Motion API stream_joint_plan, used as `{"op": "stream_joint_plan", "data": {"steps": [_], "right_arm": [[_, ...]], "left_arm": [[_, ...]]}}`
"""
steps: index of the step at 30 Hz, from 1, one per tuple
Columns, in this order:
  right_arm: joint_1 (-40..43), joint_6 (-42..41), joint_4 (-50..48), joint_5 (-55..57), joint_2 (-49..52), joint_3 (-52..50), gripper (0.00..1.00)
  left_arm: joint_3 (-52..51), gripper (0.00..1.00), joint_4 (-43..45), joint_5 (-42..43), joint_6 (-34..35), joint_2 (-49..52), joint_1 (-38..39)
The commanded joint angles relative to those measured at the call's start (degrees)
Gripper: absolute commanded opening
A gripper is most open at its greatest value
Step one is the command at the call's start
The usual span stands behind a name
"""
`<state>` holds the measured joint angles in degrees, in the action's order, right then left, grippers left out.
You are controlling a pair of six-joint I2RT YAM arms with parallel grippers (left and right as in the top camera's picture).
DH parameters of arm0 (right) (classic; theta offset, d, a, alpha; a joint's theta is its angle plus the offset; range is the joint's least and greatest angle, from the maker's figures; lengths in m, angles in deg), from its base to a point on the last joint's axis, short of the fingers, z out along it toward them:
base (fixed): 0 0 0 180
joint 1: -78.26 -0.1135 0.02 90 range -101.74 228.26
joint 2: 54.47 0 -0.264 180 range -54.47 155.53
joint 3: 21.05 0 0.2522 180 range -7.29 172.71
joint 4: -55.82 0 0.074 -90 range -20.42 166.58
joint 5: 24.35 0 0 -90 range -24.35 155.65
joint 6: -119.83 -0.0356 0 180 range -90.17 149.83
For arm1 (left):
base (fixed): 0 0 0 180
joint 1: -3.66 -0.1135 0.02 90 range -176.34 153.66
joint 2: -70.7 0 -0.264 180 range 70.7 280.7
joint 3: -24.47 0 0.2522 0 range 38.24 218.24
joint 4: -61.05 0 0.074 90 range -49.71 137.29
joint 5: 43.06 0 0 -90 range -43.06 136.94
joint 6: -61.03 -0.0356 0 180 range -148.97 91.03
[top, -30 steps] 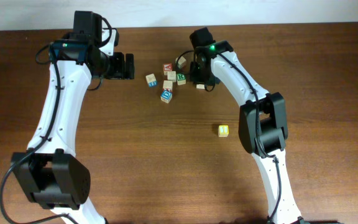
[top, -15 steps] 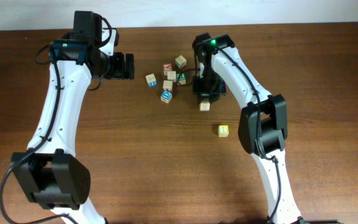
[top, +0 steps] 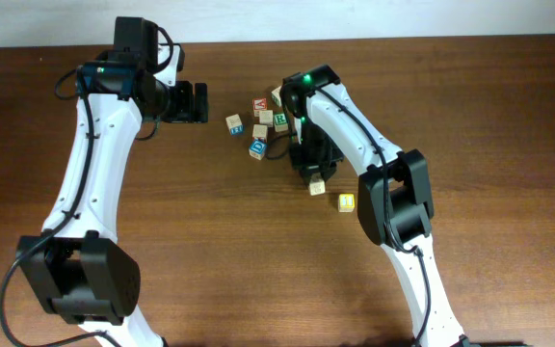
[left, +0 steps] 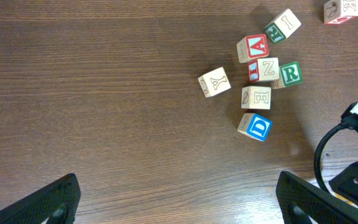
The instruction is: Rotate 5 blocks
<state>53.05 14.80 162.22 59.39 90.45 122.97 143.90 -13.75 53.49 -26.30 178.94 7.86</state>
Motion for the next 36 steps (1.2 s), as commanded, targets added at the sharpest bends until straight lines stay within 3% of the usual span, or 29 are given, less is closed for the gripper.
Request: {"op": "stream_joint_plan", "data": {"steps": [1,8,11,20,27,30,36], "right_arm": [[0.1,0.0,0.1,2.1,-0.9,-2.7,0.28],[0.1,0.0,0.0,2.5,-0.9,-4.8,0.29],[0.1,0.0,-0.1,2.5,-0.9,-4.8,0.39],[0.2,0.0,-1.2,2.5,-0.9,-4.4,0.39],[2.6,0.0,-1.9,3.8,-0.9,7.9,0.41],[3.2,-1.6,-7.2,3.7,-0.9,12.4,0.50],[1.7,-5.2,-26.9,2.0,-0.4,9.7,0.50]], "left_arm": [[1.2,0.99,0.1,-0.6,0.6,0.0,-0.2],[1.2,0.99,0.1,-0.6,0.6,0.0,-0.2],[1.2,0.99,0.1,-0.6,0.6,0.0,-0.2],[1.2,0.99,0.1,-0.6,0.6,0.0,-0.2],[1.2,0.99,0.1,-0.6,0.6,0.0,-0.2],[1.2,0.99,0.1,-0.6,0.6,0.0,-0.2],[1.2,0.99,0.1,-0.6,0.6,0.0,-0.2]]}}
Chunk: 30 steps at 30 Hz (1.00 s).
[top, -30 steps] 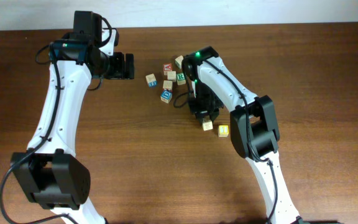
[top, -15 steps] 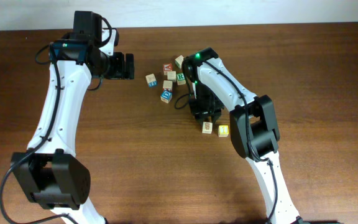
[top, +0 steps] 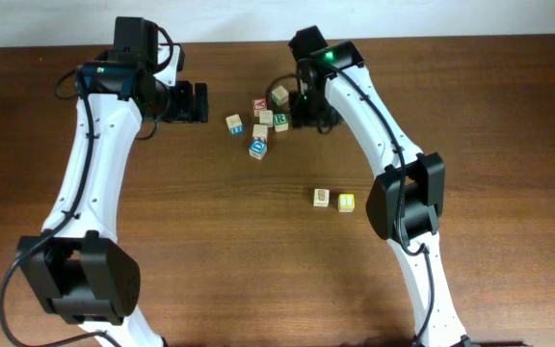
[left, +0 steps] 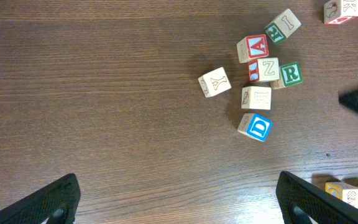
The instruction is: Rotate 5 blocks
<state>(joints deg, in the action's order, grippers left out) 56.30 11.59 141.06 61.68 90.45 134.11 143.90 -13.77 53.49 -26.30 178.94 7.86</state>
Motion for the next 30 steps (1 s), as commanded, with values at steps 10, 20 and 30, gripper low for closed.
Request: {"op": "stream_joint_plan", "data": {"steps": [10,20,30], "right_arm": [[-2.8,0.4,-22.0,0.1,0.8,-11.0,0.50],[-2.7,1.5,-22.0,2.3,0.8,-13.5,0.43],[-2.7,1.7,-18.3,4.5,0.8,-13.5,0.42]], "left_arm": [[1.2,0.99,0.1,-0.6,0.6,0.0,-0.2],[1.2,0.99,0.1,-0.6,0.6,0.0,-0.2],[1.2,0.99,0.1,-0.6,0.6,0.0,-0.2]]}}
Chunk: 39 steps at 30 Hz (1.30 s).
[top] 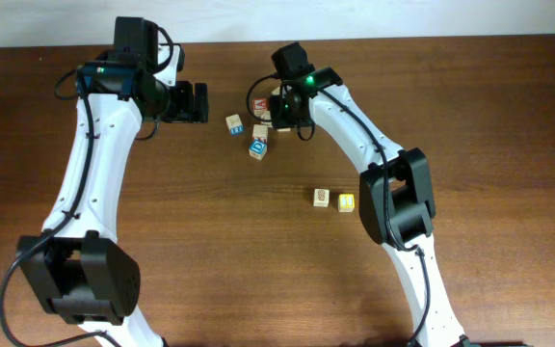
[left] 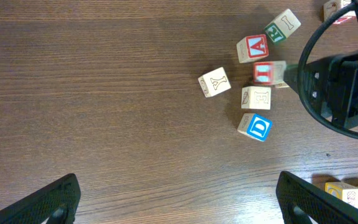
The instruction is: Rotate 5 blocks
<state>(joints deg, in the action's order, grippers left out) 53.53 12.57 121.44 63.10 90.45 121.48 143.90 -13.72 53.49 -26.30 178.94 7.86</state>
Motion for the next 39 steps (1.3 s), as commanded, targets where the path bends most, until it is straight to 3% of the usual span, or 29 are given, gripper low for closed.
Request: {"op": "stream_joint_plan", "data": {"steps": [1,8,16,24,27,31,35,39], "right_arm": [[0.1,0.8,1.5,3.3,0.8,-0.9,0.42],[1.2,0.8,1.0,3.3,0.8,-0.9,0.43],[1.2,7.0,-3.3,3.3,0.8,-0.9,0.43],[1.2,4.3,-3.3,3.3,0.8,-0.9,0.37],[1.1,4.3,-3.8,3.3,0.8,-0.9,0.44],[1.1,4.1,-4.4,3.3,0.9,-1.1,0.43],[1.1,3.2,-4.3,3.2,0.8,-1.1,0.33],[1.1,3.3,-3.1,3.1,0.0,-1.0,0.32]], "left_arm": [[1.2,0.99,0.0,-0.6,0.6,0.0,-0.2],[1.2,0.99,0.0,-0.6,0.6,0.0,-0.2],[1.2,0.99,0.0,-0.6,0.6,0.0,-0.2],[1.2,0.99,0.0,-0.6,0.6,0.0,-0.2],[1.2,0.99,0.0,-0.6,0.6,0.0,-0.2],[1.2,0.99,0.0,-0.6,0.6,0.0,-0.2],[1.2,0.99,0.0,-0.6,0.6,0.0,-0.2],[1.2,0.99,0.0,-0.6,0.6,0.0,-0.2]]}}
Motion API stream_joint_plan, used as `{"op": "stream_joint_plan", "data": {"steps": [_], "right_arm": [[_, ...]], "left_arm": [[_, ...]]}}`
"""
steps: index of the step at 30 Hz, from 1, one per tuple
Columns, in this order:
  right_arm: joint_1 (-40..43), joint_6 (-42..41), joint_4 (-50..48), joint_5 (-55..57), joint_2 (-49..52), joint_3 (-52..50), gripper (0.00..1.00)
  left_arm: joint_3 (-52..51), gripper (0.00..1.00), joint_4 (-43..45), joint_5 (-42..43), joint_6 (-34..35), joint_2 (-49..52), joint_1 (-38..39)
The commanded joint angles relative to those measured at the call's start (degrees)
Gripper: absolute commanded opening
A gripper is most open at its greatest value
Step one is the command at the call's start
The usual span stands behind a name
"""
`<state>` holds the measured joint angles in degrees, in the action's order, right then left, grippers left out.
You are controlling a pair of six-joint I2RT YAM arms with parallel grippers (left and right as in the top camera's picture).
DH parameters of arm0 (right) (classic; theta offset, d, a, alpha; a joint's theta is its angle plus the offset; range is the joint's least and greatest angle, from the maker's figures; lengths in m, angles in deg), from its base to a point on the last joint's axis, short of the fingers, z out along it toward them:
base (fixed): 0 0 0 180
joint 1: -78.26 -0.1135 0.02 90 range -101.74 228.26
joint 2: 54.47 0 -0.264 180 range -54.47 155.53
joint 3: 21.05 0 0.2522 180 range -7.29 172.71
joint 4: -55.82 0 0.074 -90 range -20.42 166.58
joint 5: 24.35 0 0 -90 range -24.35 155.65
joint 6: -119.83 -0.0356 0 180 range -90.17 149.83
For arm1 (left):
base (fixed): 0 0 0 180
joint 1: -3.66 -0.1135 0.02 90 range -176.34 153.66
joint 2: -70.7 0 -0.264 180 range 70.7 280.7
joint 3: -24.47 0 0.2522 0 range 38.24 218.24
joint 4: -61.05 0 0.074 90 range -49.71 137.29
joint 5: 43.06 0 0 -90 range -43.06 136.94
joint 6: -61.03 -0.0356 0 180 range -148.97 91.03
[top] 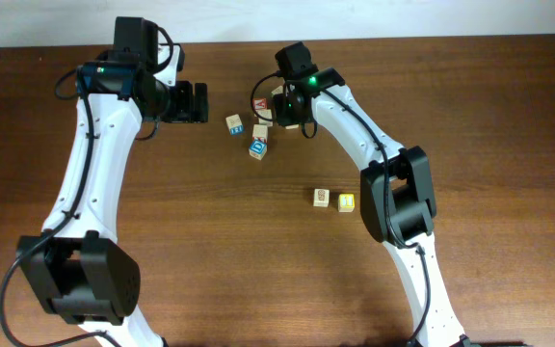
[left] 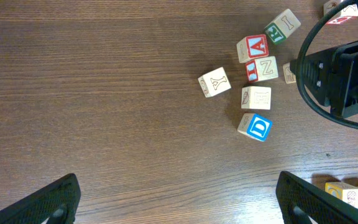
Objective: Rotate 5 blocks
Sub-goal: 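Grasp the green R block with the right gripper and place it in row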
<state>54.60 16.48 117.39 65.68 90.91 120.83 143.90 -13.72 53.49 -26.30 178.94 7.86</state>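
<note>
Several wooden letter blocks lie in a cluster: Y [left: 214, 82], red A [left: 252, 48], Z [left: 265, 68], E [left: 256, 98], blue D [left: 255, 126] and green I [left: 283, 25]. My right gripper [top: 282, 108] sits low at the cluster's right side. A cream block [left: 289, 73] shows at its tip, mostly hidden by it. Whether its fingers grip that block is not visible. My left gripper [left: 179, 202] hangs open to the left of the cluster, holding nothing.
Two more blocks, one cream [top: 322, 198] and one yellow [top: 346, 202], stand side by side nearer the front of the table [top: 162, 241]. Another red-edged block [left: 339, 11] lies behind the right arm. The right arm's cable loops over the cluster's right edge.
The right gripper has shifted slightly away from the Z block. That block showed a red face then and shows its Z face now. A cream block edge appears at the gripper's tip.
At first the right gripper was low by the two front blocks, one of them askew. Then it stood behind the cluster and the two front blocks sat side by side. It then covered the green R block beside Z, and stays there now. The left arm has not moved.
</note>
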Motion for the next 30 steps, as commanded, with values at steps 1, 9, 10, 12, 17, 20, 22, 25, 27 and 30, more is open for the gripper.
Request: {"op": "stream_joint_plan", "data": {"steps": [1,9,10,12,17,20,22,25,27,30], "right_arm": [[0.1,-0.7,1.8,0.5,-0.9,-0.2,0.32],[0.1,-0.7,16.2,-4.0,-5.1,8.1,0.31],[0.1,-0.7,18.6,-4.6,-5.8,9.3,0.31],[0.1,-0.7,22.8,-5.8,-7.0,11.3,0.28],[0.0,-0.7,34.7,-10.4,-10.7,12.4,0.27],[-0.5,-0.7,40.5,-10.8,-10.4,12.0,0.28],[-1.2,-0.7,43.1,-10.8,-10.3,11.3,0.28],[-3.1,-0.6,44.0,-10.3,-10.2,7.5,0.29],[-3.8,-0.7,44.1,-10.1,-10.2,4.9,0.29],[-4.6,-0.7,43.7,-10.1,-10.2,0.2,0.28]], "left_arm": [[1.2,0.99,0.0,-0.6,0.6,0.0,-0.2],[1.2,0.99,0.0,-0.6,0.6,0.0,-0.2],[1.2,0.99,0.0,-0.6,0.6,0.0,-0.2],[1.2,0.99,0.0,-0.6,0.6,0.0,-0.2],[1.2,0.99,0.0,-0.6,0.6,0.0,-0.2],[1.2,0.99,0.0,-0.6,0.6,0.0,-0.2],[1.2,0.99,0.0,-0.6,0.6,0.0,-0.2],[1.2,0.99,0.0,-0.6,0.6,0.0,-0.2],[1.2,0.99,0.0,-0.6,0.6,0.0,-0.2],[1.2,0.99,0.0,-0.6,0.6,0.0,-0.2]]}}
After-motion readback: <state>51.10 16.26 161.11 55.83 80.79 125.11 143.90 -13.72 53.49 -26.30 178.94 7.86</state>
